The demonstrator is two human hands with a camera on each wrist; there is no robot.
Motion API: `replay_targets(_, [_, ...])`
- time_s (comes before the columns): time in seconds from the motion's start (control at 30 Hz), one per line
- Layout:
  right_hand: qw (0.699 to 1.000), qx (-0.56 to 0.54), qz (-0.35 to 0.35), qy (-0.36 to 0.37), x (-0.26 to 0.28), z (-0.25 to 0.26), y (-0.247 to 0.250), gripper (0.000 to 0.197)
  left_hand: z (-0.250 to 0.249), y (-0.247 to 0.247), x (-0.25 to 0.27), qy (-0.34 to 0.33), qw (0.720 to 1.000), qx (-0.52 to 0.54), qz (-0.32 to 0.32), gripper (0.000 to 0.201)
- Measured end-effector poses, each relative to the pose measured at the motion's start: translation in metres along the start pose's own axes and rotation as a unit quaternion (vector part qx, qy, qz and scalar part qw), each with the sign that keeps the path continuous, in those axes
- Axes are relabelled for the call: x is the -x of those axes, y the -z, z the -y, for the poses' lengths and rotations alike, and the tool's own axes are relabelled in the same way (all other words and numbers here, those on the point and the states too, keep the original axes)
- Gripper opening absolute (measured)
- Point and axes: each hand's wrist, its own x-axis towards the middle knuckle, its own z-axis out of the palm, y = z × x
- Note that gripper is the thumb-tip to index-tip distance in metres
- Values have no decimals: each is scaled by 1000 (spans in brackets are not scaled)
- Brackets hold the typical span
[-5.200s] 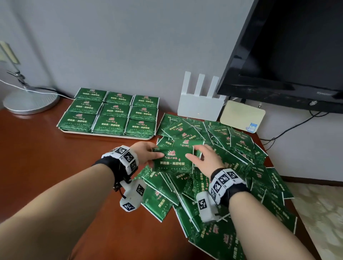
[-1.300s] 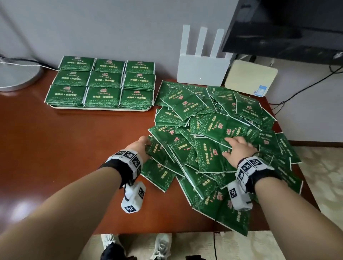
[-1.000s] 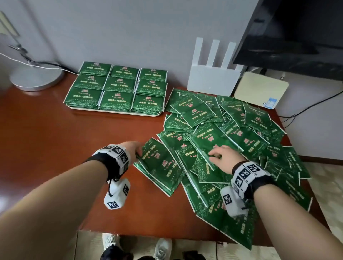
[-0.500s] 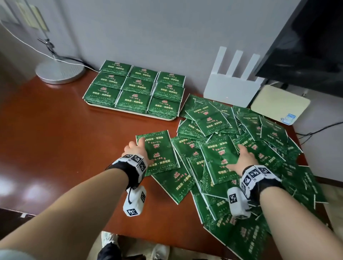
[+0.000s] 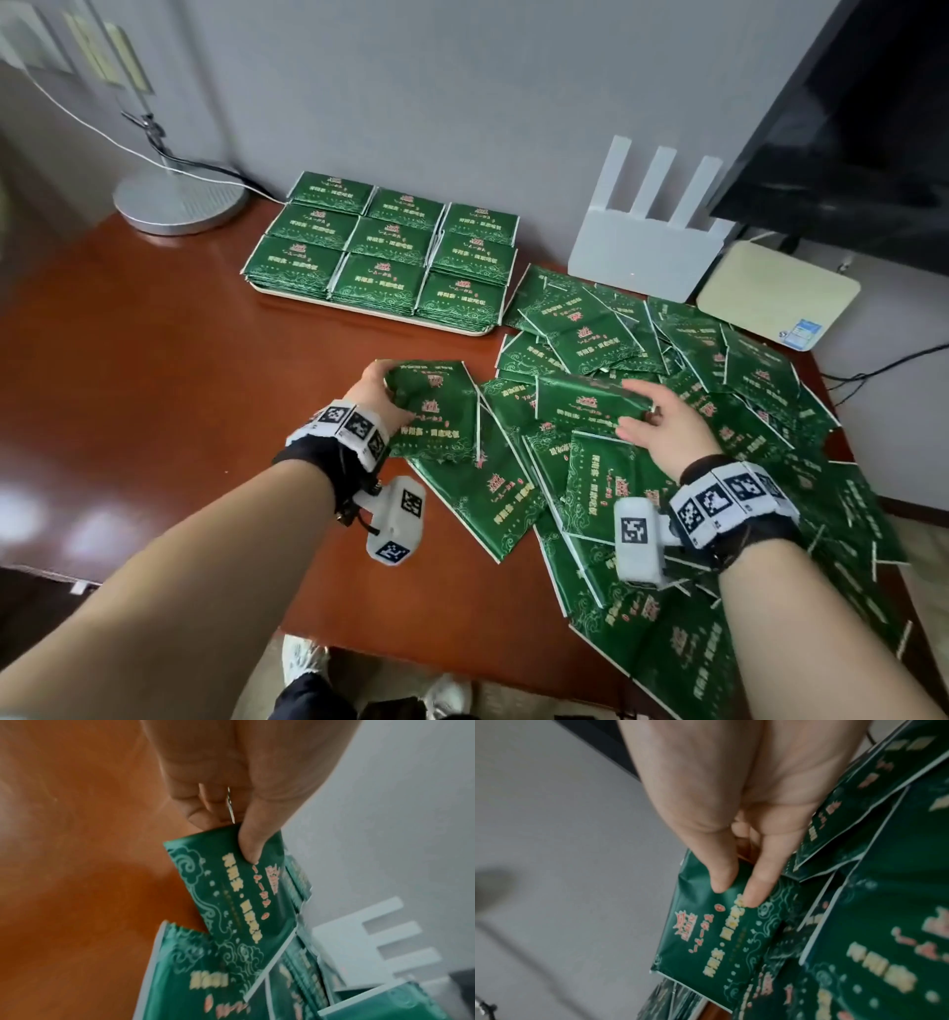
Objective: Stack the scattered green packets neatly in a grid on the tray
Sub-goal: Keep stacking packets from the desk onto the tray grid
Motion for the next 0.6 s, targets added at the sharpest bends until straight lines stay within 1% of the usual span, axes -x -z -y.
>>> replay_targets(0.1, [1000, -2, -5, 20, 3, 8, -13, 38, 2, 21, 11, -40, 997, 29, -54, 57])
replay_targets(0.17, [999, -12, -10, 30, 4, 12, -23, 31, 7, 31, 16, -55, 995, 36, -70, 46])
replay_targets(0.23, [999, 37, -23, 28, 4, 14, -34, 27, 15, 36, 20, -65, 995, 28, -68, 38])
replay_targets(0.33, [993, 98, -60, 6, 6, 12, -41, 27, 27, 38, 22, -62, 995, -29, -70, 25])
replay_targets(0.37, [993, 101, -58, 1, 5, 9, -41, 28, 31, 39, 23, -56, 995, -40, -72, 22])
replay_targets(0.47, [994, 104, -18, -3, 3, 7, -41, 32, 38, 42, 25, -51, 996, -43, -61, 13])
replay_targets(0.53, [996, 89, -23, -2, 2, 10, -41, 31, 37, 44, 26, -59, 996, -35, -53, 12])
replay_targets(0.6, [997, 70, -41, 11, 2, 18, -42, 25, 32, 46, 28, -65, 997, -17, -45, 11])
